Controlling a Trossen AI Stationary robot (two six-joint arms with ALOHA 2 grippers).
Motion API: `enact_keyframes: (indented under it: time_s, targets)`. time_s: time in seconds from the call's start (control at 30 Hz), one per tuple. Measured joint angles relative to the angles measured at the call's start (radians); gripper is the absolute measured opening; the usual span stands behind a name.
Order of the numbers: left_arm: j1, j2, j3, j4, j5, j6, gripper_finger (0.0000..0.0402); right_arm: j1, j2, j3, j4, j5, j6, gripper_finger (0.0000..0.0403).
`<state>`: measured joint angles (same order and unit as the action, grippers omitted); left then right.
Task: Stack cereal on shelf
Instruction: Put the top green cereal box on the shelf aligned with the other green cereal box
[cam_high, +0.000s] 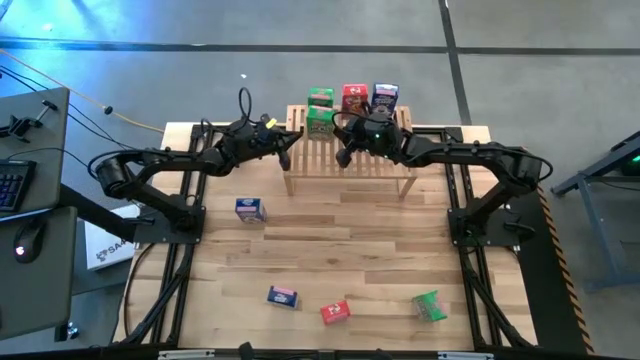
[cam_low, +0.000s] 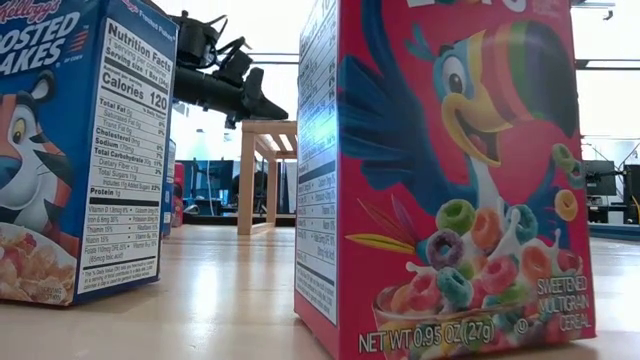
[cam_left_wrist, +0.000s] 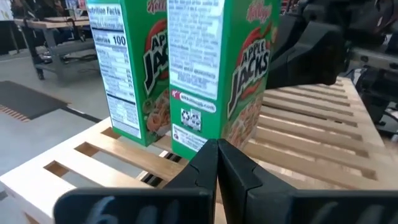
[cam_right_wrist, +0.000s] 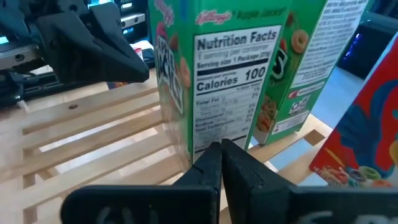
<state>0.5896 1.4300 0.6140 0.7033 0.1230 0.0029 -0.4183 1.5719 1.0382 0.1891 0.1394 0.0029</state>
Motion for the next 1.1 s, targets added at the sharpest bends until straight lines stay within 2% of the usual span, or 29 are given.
enact_keyframes:
  time_s: [0.67,1.1]
  targets:
    - [-0.001,0.000,0.000,-0.002,0.021,0.000,0.0000,0.042,-0.013,0.001,-0.029,-0.016,0.016,0.0000]
    - [-0.008,0.023,0.000,0.015,0.014,-0.029,0.0000,0.012,0.001,0.001,0.019,-0.011,0.016,0.0000]
